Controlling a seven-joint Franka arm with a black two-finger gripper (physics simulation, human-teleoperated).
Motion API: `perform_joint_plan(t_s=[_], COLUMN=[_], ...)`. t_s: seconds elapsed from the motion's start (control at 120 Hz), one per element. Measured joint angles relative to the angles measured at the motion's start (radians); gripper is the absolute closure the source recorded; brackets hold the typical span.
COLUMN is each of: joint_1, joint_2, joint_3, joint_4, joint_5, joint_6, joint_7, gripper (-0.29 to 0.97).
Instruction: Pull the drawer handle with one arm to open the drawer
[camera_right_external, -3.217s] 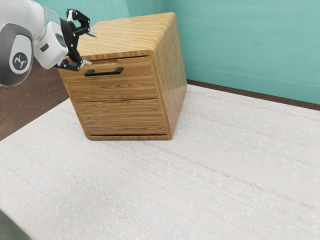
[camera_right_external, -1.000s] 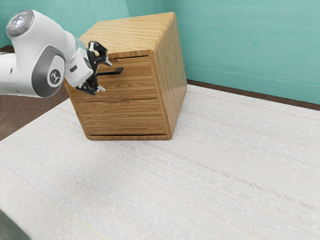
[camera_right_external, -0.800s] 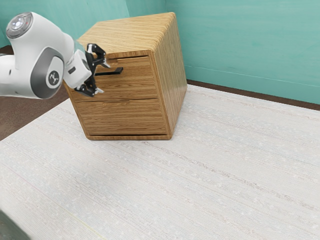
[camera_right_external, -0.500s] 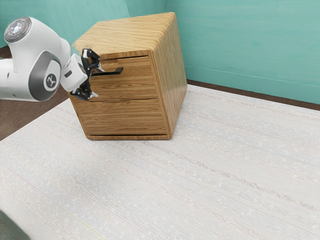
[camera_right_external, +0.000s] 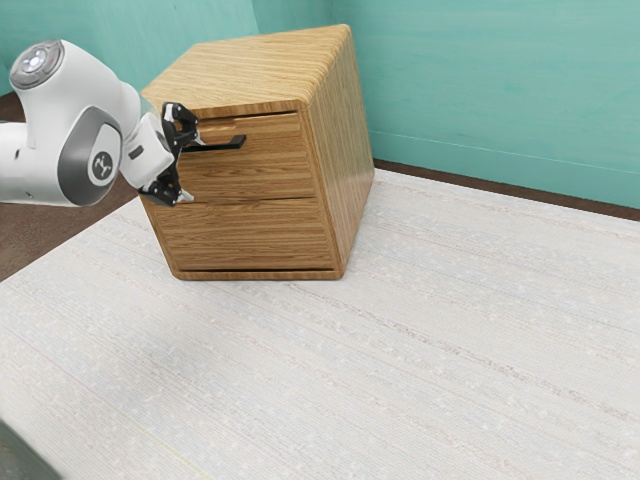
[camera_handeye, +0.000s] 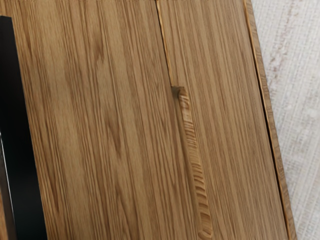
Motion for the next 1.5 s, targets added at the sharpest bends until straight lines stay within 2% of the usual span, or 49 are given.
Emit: perform_joint_plan(t_s=[0.225,0.525,0.875,1.175,1.5], joint_1=[0.007,-0.017,-0.022,-0.047,-0.045], joint_2=[-0.001,-0.021,-0.093,-0.165,-0.232], joint_3=[-0.02,-0.015,-0.014,0.0,0.004], joint_4=[0.002,-0.009,-0.1,-0.171,-0.25], joint_5=[-0.003,-0.001,-0.004,-0.001,0.007], joint_6=[-0.001,-0.001,0.002,0.003,0.006], joint_7=[0.002,0.002,0.001,0.0,0.0], gripper=[0.1,0.22,0.16,0.21,0.16])
